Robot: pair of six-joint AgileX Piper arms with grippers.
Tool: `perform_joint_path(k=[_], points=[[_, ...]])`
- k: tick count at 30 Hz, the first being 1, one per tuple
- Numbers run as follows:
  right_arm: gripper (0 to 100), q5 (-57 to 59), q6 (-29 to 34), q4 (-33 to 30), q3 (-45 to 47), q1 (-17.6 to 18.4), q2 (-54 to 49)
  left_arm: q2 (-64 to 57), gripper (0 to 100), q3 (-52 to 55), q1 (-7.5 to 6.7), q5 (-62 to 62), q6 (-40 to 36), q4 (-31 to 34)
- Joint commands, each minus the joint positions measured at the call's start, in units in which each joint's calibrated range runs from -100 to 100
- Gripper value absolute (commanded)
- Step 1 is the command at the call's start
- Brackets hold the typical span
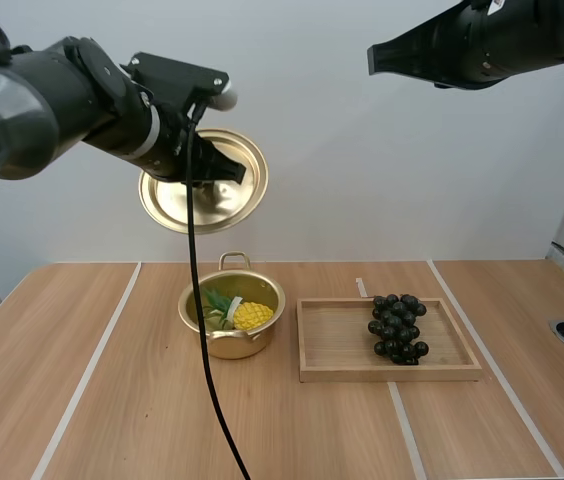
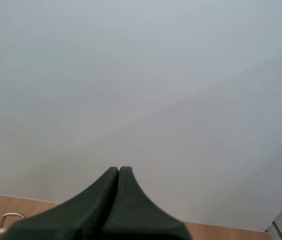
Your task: Open the pot, put the pineapple inside, and close it
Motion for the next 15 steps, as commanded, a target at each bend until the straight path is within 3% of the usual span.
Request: perform_joint_path(k=[1, 15], points=[[0, -1.23, 0.37, -0.61, 0.07, -0.21, -0.74, 2.99, 0, 0.07, 0.03, 2.33, -0.62, 0.32], [0, -1.23, 0.37, -0.61, 0.07, -0.21, -0.74, 18.71, 0, 0.07, -0.13, 15.77, 8.08, -2.03]])
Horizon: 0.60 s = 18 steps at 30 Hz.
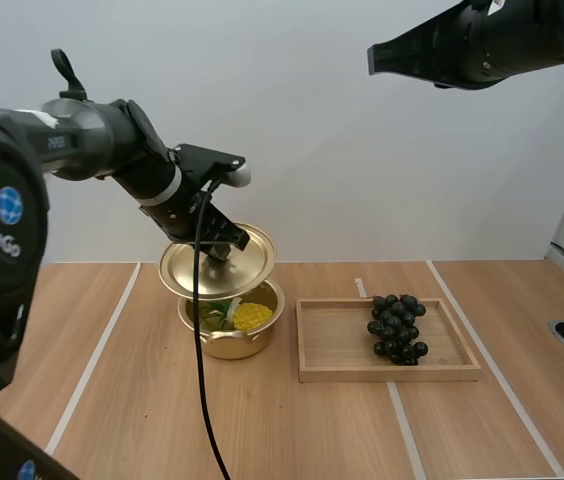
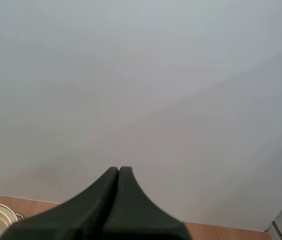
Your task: Open the pot, put the pineapple inside, and close it
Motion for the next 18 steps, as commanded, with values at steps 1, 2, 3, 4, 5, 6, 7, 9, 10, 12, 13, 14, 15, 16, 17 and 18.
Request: perform_joint_path(k=[1, 2, 3, 4, 5, 6, 7, 9, 10, 12, 13, 14, 15, 16, 17, 18], points=[[0, -1.23, 0.37, -0.61, 0.07, -0.21, -0.74, 1.85, 0, 0.07, -0.20, 0.68, 1.50, -2.17], [0, -1.23, 0.37, -0.61, 0.07, -0.21, -0.74, 2.53, 0, 0.07, -0.20, 0.08, 1.92, -2.78], [0, -1.23, 0.37, -0.61, 0.07, -0.21, -0.74, 3.14, 0, 0.07, -0.20, -0.23, 2.35, -3.57], [0, -1.06, 0.37, -0.61, 0.07, -0.21, -0.74, 3.78, 0, 0.07, -0.20, -1.11, 2.61, -4.09], [0, -1.06, 0.37, -0.61, 0.07, -0.21, -0.74, 4.28, 0, 0.07, -0.20, -2.40, 2.86, -4.72], [0, -1.06, 0.37, -0.61, 0.07, -0.21, -0.74, 4.84, 0, 0.07, -0.20, -3.90, 3.14, -5.17], [0, -1.06, 0.37, -0.61, 0.07, -0.21, -0.74, 4.98, 0, 0.07, -0.20, -5.32, 3.46, -5.62], [0, -0.87, 0.37, -0.92, 0.07, -0.21, -0.62, 5.89, 0, 0.07, -0.20, -7.35, 3.87, -5.87], [0, -0.70, 0.37, -1.20, 0.07, -0.21, -0.62, 6.24, 0, 0.07, -0.20, -7.74, 4.37, -5.87], [0, -0.46, 0.37, -1.94, 0.07, -0.21, -0.52, 6.94, 0, 0.07, -0.20, -7.69, 5.23, -5.87], [0, -0.46, 0.37, -1.94, 0.07, -0.21, -0.52, 7.44, 0, 0.07, -0.20, -7.69, 5.53, -5.87], [0, -0.46, 0.37, -1.94, 0.07, -0.21, -0.52, 7.94, 0, 0.07, -0.20, -7.69, 5.87, -5.87], [0, -0.46, 0.37, -1.94, 0.07, -0.21, -0.52, 8.48, 0, 0.07, -0.20, -7.69, 6.12, -5.87], [0, -0.46, 0.37, -1.94, 0.07, -0.21, -0.52, 8.80, 0, 0.07, -0.20, -7.69, 6.23, -5.87], [0, -0.46, 0.37, -1.94, 0.07, -0.21, -0.52, 9.46, 0, 0.07, -0.24, -7.32, 6.69, -5.87], [0, -0.46, 0.37, -1.94, 0.07, -0.21, -0.52, 10.02, 0, 0.07, -0.40, -6.97, 7.12, -5.87]])
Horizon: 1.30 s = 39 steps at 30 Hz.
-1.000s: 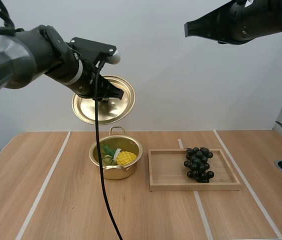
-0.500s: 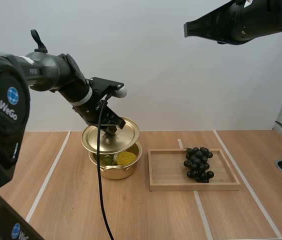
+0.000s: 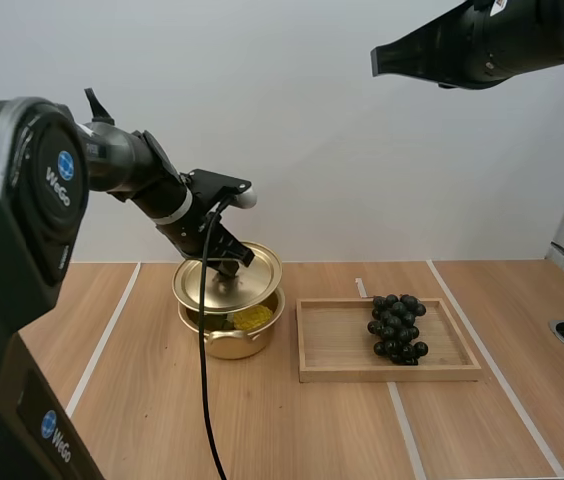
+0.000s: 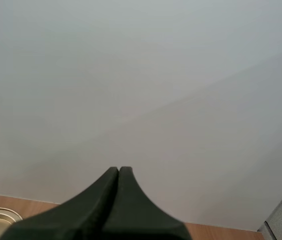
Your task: Open the pot, put the pineapple inside, and close it
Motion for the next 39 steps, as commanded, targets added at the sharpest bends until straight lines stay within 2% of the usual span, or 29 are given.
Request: perform_joint_path(k=[1, 7, 9, 16, 39], points=[[0, -0.46, 0.17, -0.37, 0.07, -0.21, -0.52, 1.24, 0, 0.07, -0.60, 0.43, 1.11, -1.24], [0, -0.46, 0.17, -1.16, 0.07, -0.21, -0.48, 2.57, 0, 0.07, -3.74, -0.77, 0.81, 1.19], [0, -0.46, 0.17, -1.82, 0.07, -0.21, -0.37, 2.60, 0, 0.07, -4.22, -1.99, -0.05, 2.96], [0, 0.05, 0.17, -3.20, 0.07, -0.21, -0.37, 2.60, 0, 0.07, -4.24, -3.06, -2.77, 9.40], [0, 0.22, 0.17, -3.22, 0.07, -0.21, -0.37, 2.60, 0, 0.07, -4.24, 0.04, -6.10, 11.09]])
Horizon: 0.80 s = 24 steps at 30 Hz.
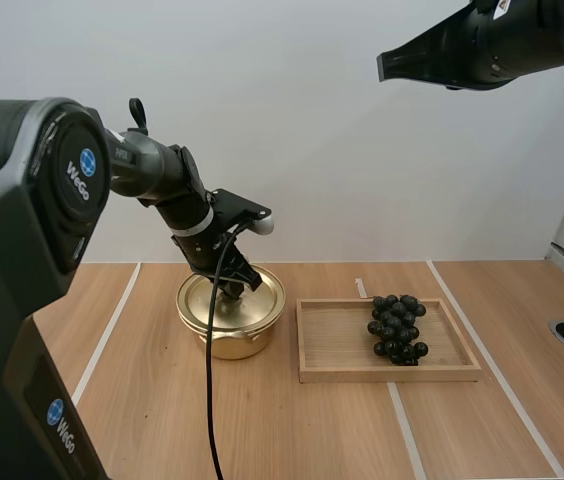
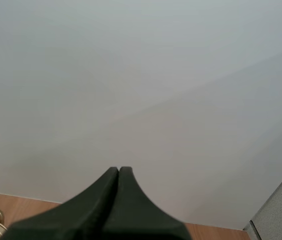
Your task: Open the pot, put the pineapple inside, and close it
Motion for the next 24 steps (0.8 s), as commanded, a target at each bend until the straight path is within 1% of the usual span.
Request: perform_joint_path(k=[1, 8, 13, 15, 17, 20, 22, 23, 24], points=[[0, -0.11, 0.17, -0.36, 0.07, -0.21, -0.37, 0.08, 0, 0.07, -0.23, 0.87, -0.28, -0.20], [0, 1.22, -0.20, -0.45, 0.07, -0.21, -0.37, 3.86, 0, 0.07, -0.23, 2.87, -1.12, -0.20], [0, 1.22, -0.96, -0.49, 0.07, -0.21, -0.37, 4.47, 0, -0.05, -0.23, 3.26, -1.12, -0.03], [0, 1.04, -0.95, -0.49, 0.07, -0.21, -0.37, 4.47, 5, -0.05, -0.23, 3.48, -1.24, -0.03], [0, 1.04, -0.95, -0.49, 0.07, -0.21, -0.37, 4.47, 16, -0.05, -0.23, 4.56, -1.37, -0.03], [0, 1.04, -0.95, -0.49, 0.07, -0.21, -0.37, 4.47, 41, -0.05, -0.23, 7.60, -0.14, -0.03], [0, 1.04, -0.95, -0.49, 0.07, -0.21, -0.37, 4.47, 64, -0.05, -0.23, 9.39, 0.50, -0.03], [0, 1.04, -0.95, -0.49, 0.07, -0.21, -0.37, 4.47, 78, -0.05, -0.23, 10.11, 0.50, -0.03], [0, 1.04, -0.95, -0.49, 0.07, -0.21, -0.37, 4.47, 86, -0.05, -0.23, 10.32, 0.61, -0.03]])
